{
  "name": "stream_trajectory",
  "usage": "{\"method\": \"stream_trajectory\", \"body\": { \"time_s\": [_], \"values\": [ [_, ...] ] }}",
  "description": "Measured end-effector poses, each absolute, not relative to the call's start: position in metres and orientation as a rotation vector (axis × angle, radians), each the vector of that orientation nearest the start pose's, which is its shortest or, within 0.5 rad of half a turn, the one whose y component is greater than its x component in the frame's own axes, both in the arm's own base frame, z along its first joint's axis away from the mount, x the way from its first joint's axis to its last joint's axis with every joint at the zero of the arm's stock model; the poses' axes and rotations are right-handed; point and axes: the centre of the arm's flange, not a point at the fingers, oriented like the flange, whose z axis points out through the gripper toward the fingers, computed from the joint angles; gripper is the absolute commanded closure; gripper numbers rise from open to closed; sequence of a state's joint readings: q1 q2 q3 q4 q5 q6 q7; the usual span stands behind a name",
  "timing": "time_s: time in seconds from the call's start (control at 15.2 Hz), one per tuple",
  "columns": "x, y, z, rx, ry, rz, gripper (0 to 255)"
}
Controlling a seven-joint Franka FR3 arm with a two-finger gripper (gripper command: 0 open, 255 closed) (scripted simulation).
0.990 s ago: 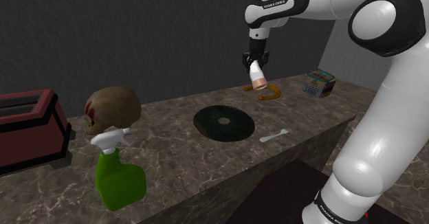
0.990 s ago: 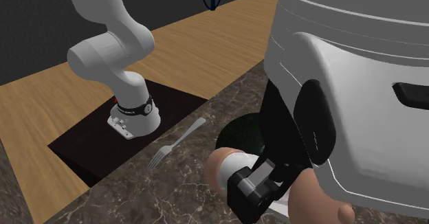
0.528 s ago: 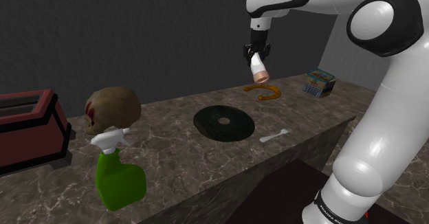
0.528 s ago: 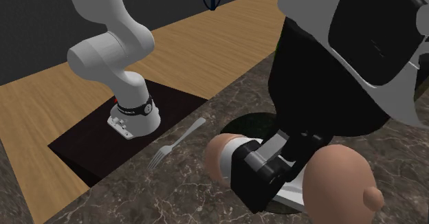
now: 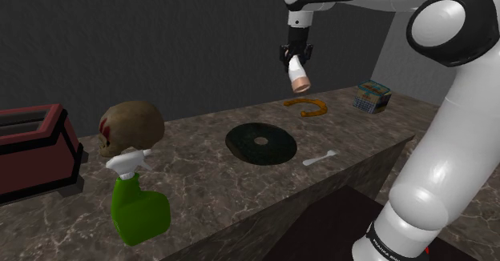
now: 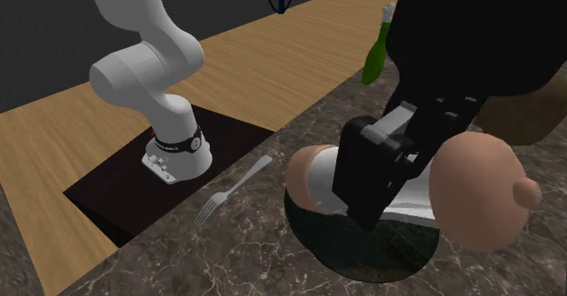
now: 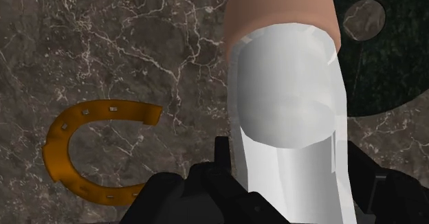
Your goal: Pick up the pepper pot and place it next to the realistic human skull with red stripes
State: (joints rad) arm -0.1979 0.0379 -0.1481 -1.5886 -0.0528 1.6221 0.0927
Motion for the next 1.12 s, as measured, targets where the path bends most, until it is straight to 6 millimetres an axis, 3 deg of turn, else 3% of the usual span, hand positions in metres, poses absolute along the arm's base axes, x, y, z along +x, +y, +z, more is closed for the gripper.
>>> {"method": "stream_trajectory", "body": {
  "time_s": [1.12],
  "values": [
    [0.566,0.022,0.599,-3.124,0.691,0.018,255]
  ]
}}
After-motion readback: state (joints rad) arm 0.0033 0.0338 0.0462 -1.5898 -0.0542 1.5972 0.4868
